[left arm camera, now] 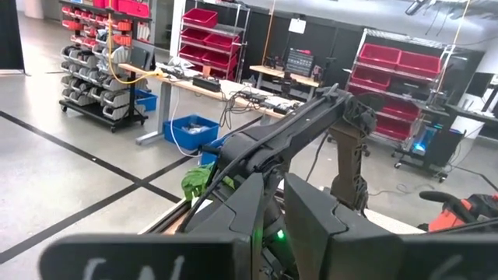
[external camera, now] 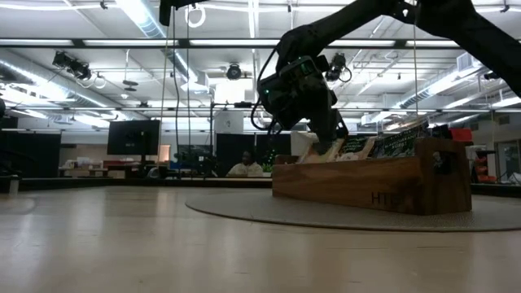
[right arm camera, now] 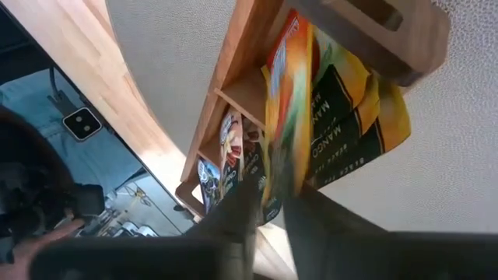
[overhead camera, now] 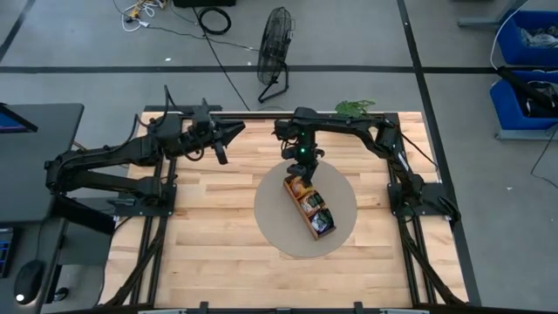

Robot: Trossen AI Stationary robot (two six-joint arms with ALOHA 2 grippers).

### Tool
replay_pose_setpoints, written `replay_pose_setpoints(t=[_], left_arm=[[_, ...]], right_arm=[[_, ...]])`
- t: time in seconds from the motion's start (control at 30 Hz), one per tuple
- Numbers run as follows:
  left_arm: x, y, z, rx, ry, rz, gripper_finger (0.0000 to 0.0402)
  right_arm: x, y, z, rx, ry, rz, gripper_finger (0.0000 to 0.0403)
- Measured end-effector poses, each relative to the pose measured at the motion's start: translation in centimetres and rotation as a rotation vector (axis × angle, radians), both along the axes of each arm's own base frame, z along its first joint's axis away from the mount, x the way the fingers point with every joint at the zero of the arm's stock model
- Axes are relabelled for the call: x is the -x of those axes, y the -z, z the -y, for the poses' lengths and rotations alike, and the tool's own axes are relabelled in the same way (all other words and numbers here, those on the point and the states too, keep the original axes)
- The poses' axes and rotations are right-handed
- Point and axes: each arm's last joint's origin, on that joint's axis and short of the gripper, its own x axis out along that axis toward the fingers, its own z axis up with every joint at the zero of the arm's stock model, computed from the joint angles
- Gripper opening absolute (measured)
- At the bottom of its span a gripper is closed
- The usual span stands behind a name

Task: Pick & Place Tea
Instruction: Put the orange tea bag into the left section of the wooden organizer, then return to Home Position

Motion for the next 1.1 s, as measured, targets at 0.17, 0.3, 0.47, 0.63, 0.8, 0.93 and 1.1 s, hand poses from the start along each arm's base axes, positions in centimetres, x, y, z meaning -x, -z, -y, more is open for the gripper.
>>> replay_pose_setpoints(t=[0.17,0.3,0.47,0.63,0.8,0.93,1.1], left_arm=[[0.0,0.0,0.0,-0.016,-0.001,-0.007,0.0055],[0.0,0.0,0.0,-0.038,-0.019,-0.017,0.0055],[0.1,0.0,-0.1,-0.084,-0.051,-0.039,0.0055],[0.3,-0.2,-0.1,-0.068,-0.049,-0.020,0.0055],[0.3,0.2,0.1,-0.054,0.018,-0.064,0.0055],[1.0,0.4,0.3,-0.039,0.036,-0.100,0.0055],[1.4,0.4,0.4,0.006,0.033,-0.035,0.0055]], right_arm=[[-0.2,0.1,0.4,0.011,0.009,0.029,0.0137],[0.1,-0.6,0.4,0.023,0.009,0.046,0.0180],[-0.3,-4.1,0.1,0.117,-0.001,0.280,0.0199],[-1.7,-9.8,-1.5,0.333,-0.004,0.666,0.0197],[-1.2,-14.2,-3.2,0.569,0.033,1.000,0.0182],[0.8,-14.4,-4.0,0.579,0.162,1.148,0.0167],[3.4,-11.1,-5.4,0.604,0.353,1.213,0.0155]])
